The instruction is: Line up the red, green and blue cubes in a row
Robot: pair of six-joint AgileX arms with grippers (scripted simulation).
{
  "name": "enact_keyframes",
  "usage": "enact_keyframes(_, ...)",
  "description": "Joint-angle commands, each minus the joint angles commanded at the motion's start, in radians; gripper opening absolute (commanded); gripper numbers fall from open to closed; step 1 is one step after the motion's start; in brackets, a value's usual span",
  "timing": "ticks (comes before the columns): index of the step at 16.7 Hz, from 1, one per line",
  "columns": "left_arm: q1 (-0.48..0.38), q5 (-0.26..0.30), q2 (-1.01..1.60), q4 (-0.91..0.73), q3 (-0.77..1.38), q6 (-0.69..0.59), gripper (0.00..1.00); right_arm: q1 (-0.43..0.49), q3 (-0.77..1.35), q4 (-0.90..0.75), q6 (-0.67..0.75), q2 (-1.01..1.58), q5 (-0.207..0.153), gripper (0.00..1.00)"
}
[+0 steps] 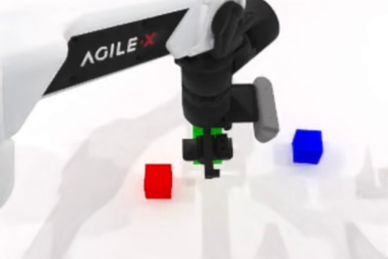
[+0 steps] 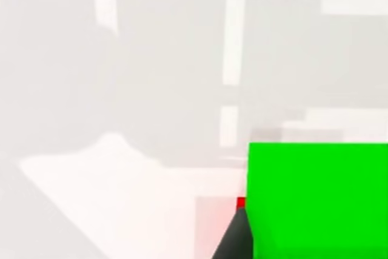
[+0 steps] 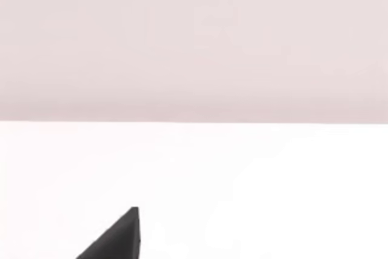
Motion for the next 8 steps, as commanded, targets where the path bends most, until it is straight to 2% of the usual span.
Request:
enact_keyframes(3, 0.000, 0.000, 0.010, 0.042, -0.034, -0.001, 0.00, 0.000, 0.000, 0.000, 0.000, 0.000, 0.000, 1.00)
enact_keyframes(8, -0.004, 0.001, 0.058, 0.221, -0.157, -0.001, 0.00, 0.000, 0.000, 0.000, 0.000, 0.000, 0.000, 1.00)
